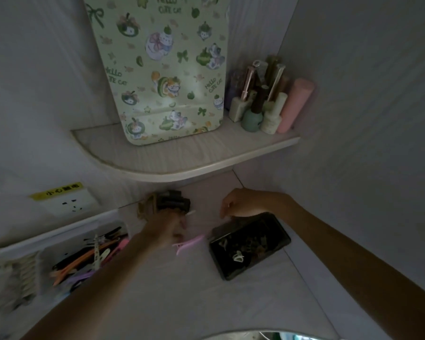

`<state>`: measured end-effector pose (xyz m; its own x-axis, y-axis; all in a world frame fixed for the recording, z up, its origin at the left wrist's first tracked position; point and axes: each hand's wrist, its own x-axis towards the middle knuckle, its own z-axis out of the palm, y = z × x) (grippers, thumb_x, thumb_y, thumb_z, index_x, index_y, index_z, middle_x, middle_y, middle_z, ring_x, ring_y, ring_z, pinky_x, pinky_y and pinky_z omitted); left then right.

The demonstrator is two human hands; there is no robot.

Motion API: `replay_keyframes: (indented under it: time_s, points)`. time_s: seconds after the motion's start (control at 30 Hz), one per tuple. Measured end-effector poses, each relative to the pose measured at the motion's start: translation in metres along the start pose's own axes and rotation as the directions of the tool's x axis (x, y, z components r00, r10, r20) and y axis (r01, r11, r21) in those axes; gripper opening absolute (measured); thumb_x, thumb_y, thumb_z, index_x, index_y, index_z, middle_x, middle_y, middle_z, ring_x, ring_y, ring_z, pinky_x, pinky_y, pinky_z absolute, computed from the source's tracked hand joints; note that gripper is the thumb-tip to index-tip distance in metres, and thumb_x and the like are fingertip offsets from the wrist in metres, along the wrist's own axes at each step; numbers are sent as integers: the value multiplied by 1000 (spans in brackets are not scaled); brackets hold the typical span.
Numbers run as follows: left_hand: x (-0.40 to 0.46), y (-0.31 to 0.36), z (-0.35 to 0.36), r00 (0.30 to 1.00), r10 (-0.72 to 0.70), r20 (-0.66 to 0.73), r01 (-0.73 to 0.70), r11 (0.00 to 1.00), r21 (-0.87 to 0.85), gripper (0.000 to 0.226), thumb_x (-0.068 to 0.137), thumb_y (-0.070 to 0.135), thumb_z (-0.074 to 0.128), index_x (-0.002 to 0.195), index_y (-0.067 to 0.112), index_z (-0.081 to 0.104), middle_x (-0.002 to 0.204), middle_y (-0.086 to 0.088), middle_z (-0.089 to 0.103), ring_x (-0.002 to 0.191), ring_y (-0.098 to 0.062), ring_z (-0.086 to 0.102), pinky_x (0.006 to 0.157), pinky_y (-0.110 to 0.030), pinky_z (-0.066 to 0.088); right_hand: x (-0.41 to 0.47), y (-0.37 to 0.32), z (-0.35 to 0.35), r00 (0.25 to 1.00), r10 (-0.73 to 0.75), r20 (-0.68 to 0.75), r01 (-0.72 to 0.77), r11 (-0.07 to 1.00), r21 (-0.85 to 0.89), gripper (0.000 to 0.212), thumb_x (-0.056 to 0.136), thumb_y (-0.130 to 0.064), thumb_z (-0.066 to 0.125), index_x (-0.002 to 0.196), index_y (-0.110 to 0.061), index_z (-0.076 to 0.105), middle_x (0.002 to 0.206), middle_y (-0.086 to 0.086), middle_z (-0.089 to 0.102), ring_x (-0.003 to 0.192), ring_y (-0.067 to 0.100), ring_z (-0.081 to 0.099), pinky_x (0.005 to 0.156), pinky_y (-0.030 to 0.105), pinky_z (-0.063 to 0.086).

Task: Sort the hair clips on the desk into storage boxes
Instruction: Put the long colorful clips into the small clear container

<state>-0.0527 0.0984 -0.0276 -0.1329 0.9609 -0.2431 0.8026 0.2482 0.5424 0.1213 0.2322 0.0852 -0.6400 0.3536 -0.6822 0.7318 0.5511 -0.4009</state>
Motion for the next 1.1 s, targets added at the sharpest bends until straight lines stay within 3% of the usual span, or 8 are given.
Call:
replay_keyframes:
  time_s: [0.13,0.23,0.37,0.47,0.6,0.77,0.9,1.1]
  points:
    - [-11,1,-12,998,-55,-24,55,998,1,34,84,3,61,116,12,58,110,3,47,111,-22,49,83,-33,46,-14,9,6,971,34,235,-19,998,-66,25,84,-23,61,108,-31,63,98,-8,59,96,16,59,90,31,51]
    - [-13,1,-14,994,-62,85,68,995,-70,60,82,28,69,134,13,43,135,-6,49,120,-23,50,96,-33,46,-19,11,14,984,17,179,-1,996,-91,34,86,-18,60,120,-24,58,106,-4,57,95,12,53,78,20,47]
    - [-16,0,-5,965,-113,236,67,978,196,97,61,59,76,137,16,33,135,-2,43,122,-23,45,96,-35,44,-23,5,21,989,6,147,8,995,-97,52,82,-33,67,129,-23,48,128,2,53,98,10,49,74,18,42]
    - [-17,1,7,982,-146,119,115,965,236,76,75,46,70,134,14,36,135,-6,42,122,-25,44,93,-38,47,-29,-3,26,972,24,233,31,973,-228,92,67,-48,76,141,-32,25,142,-2,32,117,13,38,94,28,40]
    - [-15,4,5,991,-128,40,116,969,220,44,88,29,59,127,14,45,130,-7,51,116,-22,52,88,-32,49,-34,-2,46,975,2,222,146,750,-645,122,58,-38,85,146,-34,0,156,2,-1,142,27,7,116,49,14]
    - [-13,7,-5,970,-195,144,153,954,256,35,89,27,58,119,12,49,123,-7,55,113,-23,54,87,-31,45,-29,-3,28,991,-119,57,131,825,-549,77,71,-16,75,136,-31,37,137,3,39,122,25,42,97,39,41]
    - [-17,7,-5,965,-244,94,210,938,276,28,92,27,53,115,12,53,116,-7,60,105,-22,58,79,-28,45,-20,-14,-4,931,-232,-281,62,861,-504,42,84,-12,58,122,-26,53,127,3,51,112,23,49,90,32,37]
    - [-19,7,-9,938,-331,108,297,923,244,29,97,29,43,111,7,56,105,-8,61,102,-24,61,78,-30,48,30,-15,5,830,-218,-513,-98,849,-519,49,85,-10,55,133,-17,45,131,11,51,118,29,48,100,37,33]
